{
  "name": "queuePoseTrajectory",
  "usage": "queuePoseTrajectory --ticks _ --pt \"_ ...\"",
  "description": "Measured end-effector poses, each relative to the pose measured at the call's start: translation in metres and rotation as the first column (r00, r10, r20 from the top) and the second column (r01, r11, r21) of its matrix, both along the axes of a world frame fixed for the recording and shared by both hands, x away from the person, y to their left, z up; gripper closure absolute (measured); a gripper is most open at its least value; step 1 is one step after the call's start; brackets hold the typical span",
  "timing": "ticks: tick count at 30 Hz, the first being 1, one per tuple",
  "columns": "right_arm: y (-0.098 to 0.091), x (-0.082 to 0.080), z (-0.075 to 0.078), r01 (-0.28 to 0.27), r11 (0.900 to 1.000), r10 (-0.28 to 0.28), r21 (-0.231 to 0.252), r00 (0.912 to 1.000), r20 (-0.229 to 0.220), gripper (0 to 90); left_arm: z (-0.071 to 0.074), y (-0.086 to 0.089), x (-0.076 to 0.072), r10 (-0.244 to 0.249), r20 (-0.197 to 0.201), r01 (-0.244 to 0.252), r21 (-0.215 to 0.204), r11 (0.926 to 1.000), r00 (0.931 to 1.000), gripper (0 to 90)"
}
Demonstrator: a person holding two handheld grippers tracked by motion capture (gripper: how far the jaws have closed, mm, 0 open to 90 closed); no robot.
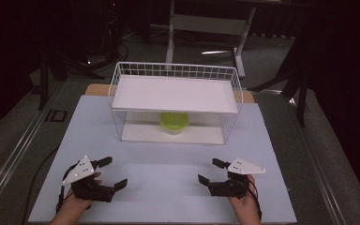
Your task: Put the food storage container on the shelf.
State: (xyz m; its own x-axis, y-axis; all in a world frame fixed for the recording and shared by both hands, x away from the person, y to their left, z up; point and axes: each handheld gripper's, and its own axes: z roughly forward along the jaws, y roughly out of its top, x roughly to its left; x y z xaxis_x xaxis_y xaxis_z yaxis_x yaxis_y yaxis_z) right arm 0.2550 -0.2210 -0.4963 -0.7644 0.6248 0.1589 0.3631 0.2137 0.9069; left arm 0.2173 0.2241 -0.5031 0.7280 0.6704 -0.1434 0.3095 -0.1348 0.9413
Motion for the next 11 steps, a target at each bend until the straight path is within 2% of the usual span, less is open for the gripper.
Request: queuePoseTrajectory --ticks 2,6,11 --pt "-0.0015 0.0013 -0.0012 0.010 0.9999 -0.010 -0.006 0.9999 -0.005 14.3 0.0005 0.0007 -0.0009 -0.001 0.002 0.001 -0.009 1.0000 1.0000 1.5" --pt "-0.0028 0.0041 -0.0056 0.034 0.9982 -0.035 -0.050 0.9994 -0.006 14.6 0.0005 0.0023 -0.0006 0.007 0.007 -0.007 -0.014 0.9999 0.9999 1.5" --pt "-0.0043 0.0058 -0.0072 0.047 0.9971 -0.049 -0.060 0.9987 -0.018 14.6 0.0003 0.0035 -0.0005 0.012 0.005 -0.012 -0.020 0.9997 0.9999 1.5"
